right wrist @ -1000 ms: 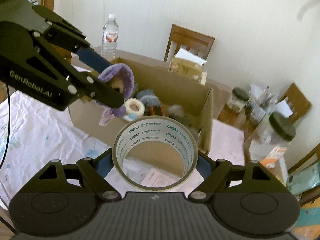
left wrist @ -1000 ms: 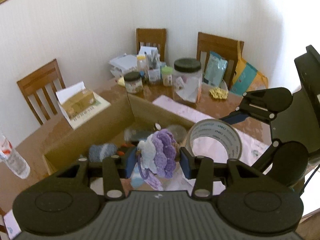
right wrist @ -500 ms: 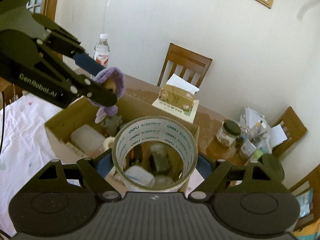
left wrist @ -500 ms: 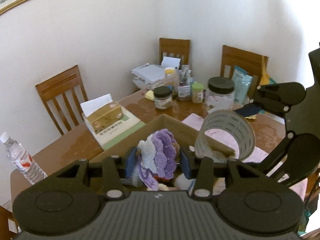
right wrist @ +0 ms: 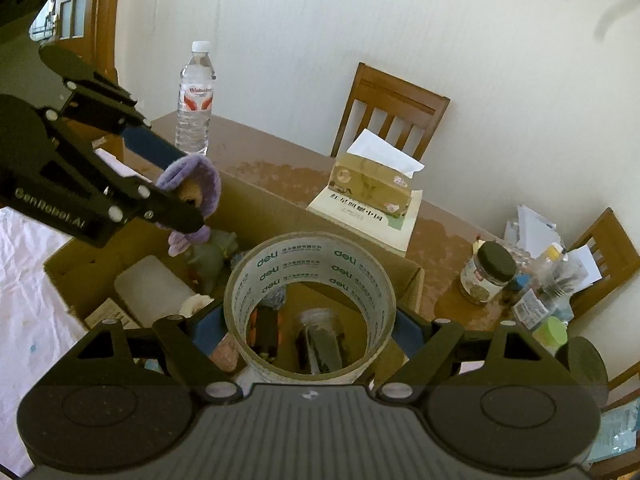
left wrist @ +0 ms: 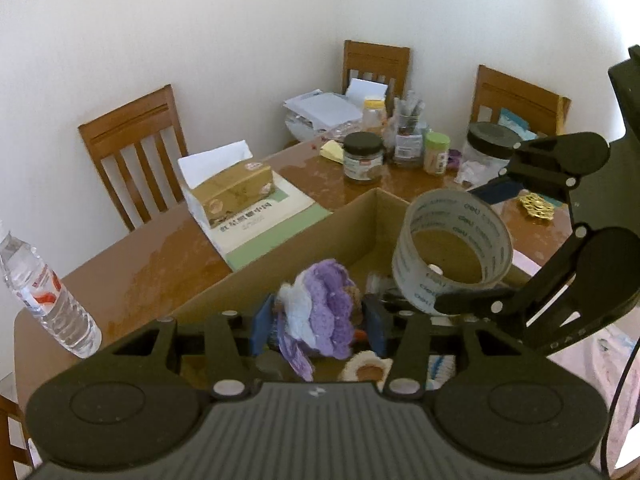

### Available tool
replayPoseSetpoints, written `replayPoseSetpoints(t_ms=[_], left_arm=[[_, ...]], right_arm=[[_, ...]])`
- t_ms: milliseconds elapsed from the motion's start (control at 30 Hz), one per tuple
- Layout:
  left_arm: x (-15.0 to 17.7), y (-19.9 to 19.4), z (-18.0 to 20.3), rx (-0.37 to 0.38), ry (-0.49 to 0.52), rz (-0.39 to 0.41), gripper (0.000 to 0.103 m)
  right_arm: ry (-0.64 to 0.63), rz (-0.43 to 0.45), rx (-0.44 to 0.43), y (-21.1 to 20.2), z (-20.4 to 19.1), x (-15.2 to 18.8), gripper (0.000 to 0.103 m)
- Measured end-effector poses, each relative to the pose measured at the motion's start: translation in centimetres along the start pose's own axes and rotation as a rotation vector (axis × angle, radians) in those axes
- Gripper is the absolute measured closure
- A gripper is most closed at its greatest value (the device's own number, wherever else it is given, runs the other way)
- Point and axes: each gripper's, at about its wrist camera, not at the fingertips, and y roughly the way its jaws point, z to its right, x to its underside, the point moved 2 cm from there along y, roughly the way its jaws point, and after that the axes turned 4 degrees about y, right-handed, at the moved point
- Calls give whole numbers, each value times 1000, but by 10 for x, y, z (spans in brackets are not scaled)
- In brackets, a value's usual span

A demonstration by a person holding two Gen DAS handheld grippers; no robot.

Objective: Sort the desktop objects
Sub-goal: 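Carry the flower into the box and open the left tool while the right tool drops the tape roll there, then withdraw both tools and move the left tool to the pink carton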

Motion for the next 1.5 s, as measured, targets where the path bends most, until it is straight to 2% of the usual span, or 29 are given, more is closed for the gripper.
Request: replayPoseSetpoints(t_ms=[67, 100, 167, 267, 567, 733, 967, 1333, 1500], left_arm=[[1, 2, -3, -14, -5, -7, 19], [1, 1, -4, -22, -6, -2, 17], [3, 0, -4, -9, -1, -2, 17], [4, 1, -1, 0, -5, -18, 17], [9, -18, 23, 24, 6, -7, 14], [24, -32, 45, 21, 13, 7, 13], [47, -51, 78, 66, -33, -22, 13], [63, -44, 124, 98, -41, -70, 13], [68, -34, 152, 100, -9, -88, 13]], right_arm=[[5, -16, -7, 7, 2, -3, 15], [8, -25, -9, 8, 2, -3, 15], [6, -33, -4, 11, 2, -3, 12], [13, -22, -4, 7, 2, -2, 1], [64, -3, 18, -24, 3, 0, 0], [115, 0, 62, -46, 1, 30, 0], [249, -68, 79, -72, -7, 84, 0], [318, -101, 174, -101, -21, 134, 0], [382, -121, 194, -112, -24, 157, 0]])
